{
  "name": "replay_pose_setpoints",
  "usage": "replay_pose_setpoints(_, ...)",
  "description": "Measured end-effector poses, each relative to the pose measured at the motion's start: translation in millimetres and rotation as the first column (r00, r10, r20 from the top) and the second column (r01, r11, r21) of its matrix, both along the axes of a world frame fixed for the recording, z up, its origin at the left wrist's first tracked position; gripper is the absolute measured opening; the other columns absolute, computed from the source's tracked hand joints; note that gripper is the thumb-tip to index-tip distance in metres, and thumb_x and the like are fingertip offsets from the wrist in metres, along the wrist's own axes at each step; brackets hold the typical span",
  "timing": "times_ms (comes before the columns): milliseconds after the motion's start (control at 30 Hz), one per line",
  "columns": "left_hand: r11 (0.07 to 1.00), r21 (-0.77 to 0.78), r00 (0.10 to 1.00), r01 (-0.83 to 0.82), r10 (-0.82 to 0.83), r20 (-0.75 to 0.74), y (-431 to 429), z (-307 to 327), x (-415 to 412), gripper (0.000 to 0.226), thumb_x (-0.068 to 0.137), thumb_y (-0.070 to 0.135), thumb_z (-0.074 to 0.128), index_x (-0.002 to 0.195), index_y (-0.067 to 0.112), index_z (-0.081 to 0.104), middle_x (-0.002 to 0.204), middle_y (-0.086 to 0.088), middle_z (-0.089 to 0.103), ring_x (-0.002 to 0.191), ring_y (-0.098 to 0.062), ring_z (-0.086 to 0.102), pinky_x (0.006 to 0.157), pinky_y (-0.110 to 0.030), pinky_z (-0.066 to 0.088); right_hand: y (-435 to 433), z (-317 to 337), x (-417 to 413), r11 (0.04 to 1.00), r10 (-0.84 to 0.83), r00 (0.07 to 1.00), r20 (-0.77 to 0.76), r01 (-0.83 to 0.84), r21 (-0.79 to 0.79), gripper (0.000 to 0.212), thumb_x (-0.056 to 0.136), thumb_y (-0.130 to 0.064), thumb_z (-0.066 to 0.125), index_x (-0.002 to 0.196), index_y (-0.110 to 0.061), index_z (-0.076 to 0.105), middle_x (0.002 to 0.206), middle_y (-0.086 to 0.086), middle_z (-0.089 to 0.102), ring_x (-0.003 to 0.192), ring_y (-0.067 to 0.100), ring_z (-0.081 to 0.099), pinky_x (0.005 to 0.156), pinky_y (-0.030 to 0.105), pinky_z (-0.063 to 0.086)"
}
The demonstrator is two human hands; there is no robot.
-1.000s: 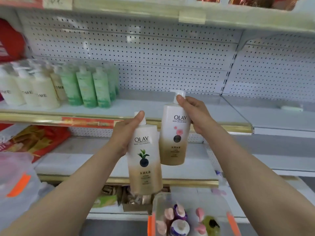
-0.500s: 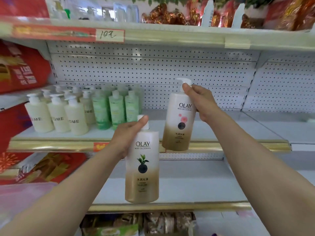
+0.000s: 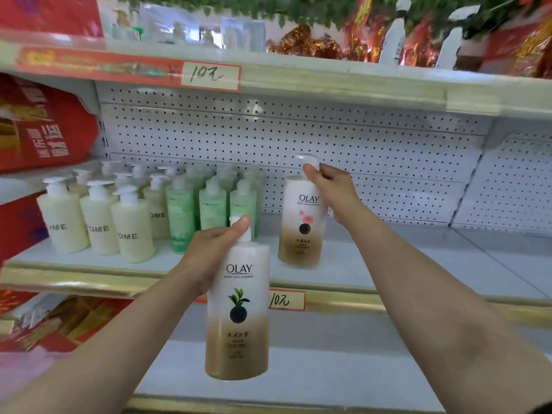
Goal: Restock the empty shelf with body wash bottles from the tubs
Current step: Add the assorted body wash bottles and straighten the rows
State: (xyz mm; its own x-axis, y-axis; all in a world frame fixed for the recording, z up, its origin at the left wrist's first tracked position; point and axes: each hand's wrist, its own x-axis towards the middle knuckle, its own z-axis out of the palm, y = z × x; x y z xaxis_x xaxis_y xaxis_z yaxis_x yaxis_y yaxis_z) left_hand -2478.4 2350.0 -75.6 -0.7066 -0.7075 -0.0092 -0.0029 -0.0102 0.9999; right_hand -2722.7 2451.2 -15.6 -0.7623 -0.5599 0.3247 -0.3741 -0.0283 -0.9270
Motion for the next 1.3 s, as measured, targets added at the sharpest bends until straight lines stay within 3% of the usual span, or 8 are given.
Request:
replay_pose_setpoints(100, 1.0, -0.016, 1.0, -0.021, 0.02, -0.008, -10.6, 4.7, -13.6, 0.076, 0.052, 0.073, 0.08, 0.102, 0.015, 0.074, 0.088, -0.008, 0.077, 0.083, -0.028, 0.075, 0.086, -0.051, 0.057, -17.1, -2.0, -13.2, 1.0, 0.011, 0.999, 0.032, -0.011, 0.014, 0.057, 0.075, -0.055, 0.079, 0.115, -0.014, 0.072, 0.11, 0.004, 0.074, 0.097, 0.017, 0.07, 0.087, 0.033, 0.058)
replay_pose_setpoints(233, 0.999, -0.003, 0.999, -0.046, 0.046, -0.027, -16.2, 9.4, -25.2, 0.08, 0.052, 0.072, 0.08, 0.096, 0.005, 0.074, 0.091, -0.018, 0.075, 0.089, -0.038, 0.072, 0.085, -0.055, 0.057, -29.7, -10.7, -23.5, 0.999, 0.023, 0.999, 0.038, -0.024, 0.029, 0.035, 0.083, -0.044, 0.076, 0.098, -0.012, 0.074, 0.088, -0.002, 0.07, 0.08, 0.014, 0.064, 0.077, 0.03, 0.052)
replay_pose_setpoints(400, 0.999, 0.013, 0.999, -0.039, 0.039, -0.01, -21.2, 12.5, -33.5, 0.076, 0.052, 0.071, 0.08, 0.093, 0.007, 0.075, 0.095, -0.018, 0.075, 0.09, -0.037, 0.072, 0.086, -0.054, 0.057, -33.4, -16.7, -27.4, 0.999, 0.047, 0.998, 0.039, -0.048, 0.015, 0.045, 0.078, -0.051, 0.077, 0.095, -0.01, 0.071, 0.083, 0.006, 0.068, 0.077, 0.014, 0.059, 0.077, 0.033, 0.048)
replay_pose_setpoints(467, 0.999, 0.025, 0.999, -0.032, 0.032, 0.004, -21.1, 13.0, -34.9, 0.081, 0.053, 0.069, 0.078, 0.099, 0.002, 0.072, 0.099, -0.021, 0.074, 0.089, -0.037, 0.072, 0.085, -0.055, 0.056, -33.5, -19.4, -28.5, 0.998, 0.045, 0.999, 0.027, -0.046, 0.037, 0.066, 0.069, -0.064, 0.078, 0.099, -0.006, 0.067, 0.091, 0.021, 0.067, 0.078, 0.014, 0.057, 0.078, 0.033, 0.045)
replay_pose_setpoints(533, 0.999, 0.037, 0.999, -0.029, 0.028, 0.018, -20.6, 11.7, -35.6, 0.083, 0.054, 0.067, 0.076, 0.102, 0.0, 0.07, 0.101, -0.022, 0.072, 0.09, -0.038, 0.072, 0.084, -0.055, 0.057, -30.4, -23.2, -30.4, 0.995, 0.067, 0.998, 0.01, -0.068, 0.079, 0.074, 0.064, -0.072, 0.077, 0.103, -0.01, 0.069, 0.09, 0.007, 0.072, 0.085, 0.011, 0.063, 0.086, 0.031, 0.047)
replay_pose_setpoints(633, 0.998, 0.051, 0.999, -0.019, 0.017, 0.036, -19.1, 7.2, -36.1, 0.083, 0.056, 0.065, 0.075, 0.103, -0.003, 0.069, 0.101, -0.028, 0.07, 0.08, -0.033, 0.07, 0.081, -0.052, 0.058, -17.8, -24.4, -30.3, 0.97, 0.143, 0.987, -0.069, -0.127, 0.206, 0.043, 0.079, -0.054, 0.076, 0.116, -0.035, 0.067, 0.107, -0.014, 0.073, 0.098, 0.004, 0.068, 0.087, 0.027, 0.052)
replay_pose_setpoints(800, 0.997, 0.072, 0.998, -0.005, 0.001, 0.06, -16.7, 0.8, -40.5, 0.088, 0.055, 0.068, 0.08, 0.102, -0.006, 0.067, 0.102, -0.029, 0.069, 0.077, -0.03, 0.068, 0.085, -0.055, 0.056, -9.9, -21.2, -36.7, 0.914, 0.176, 0.967, -0.186, -0.09, 0.396, 0.075, 0.071, -0.042, 0.086, 0.134, -0.033, 0.047, 0.118, -0.012, 0.063, 0.106, 0.011, 0.062, 0.084, 0.03, 0.052)
replay_pose_setpoints(1300, 0.994, 0.107, 0.998, -0.014, 0.007, 0.069, -7.0, -3.2, -41.4, 0.084, 0.065, 0.061, 0.075, 0.109, -0.009, 0.062, 0.104, -0.03, 0.068, 0.077, -0.029, 0.067, 0.083, -0.049, 0.056, -38.0, -7.7, -50.2, 0.894, 0.111, 0.985, -0.134, -0.04, 0.447, 0.078, 0.064, -0.035, 0.091, 0.13, -0.033, 0.05, 0.12, -0.009, 0.063, 0.107, 0.02, 0.064, 0.075, 0.044, 0.063)
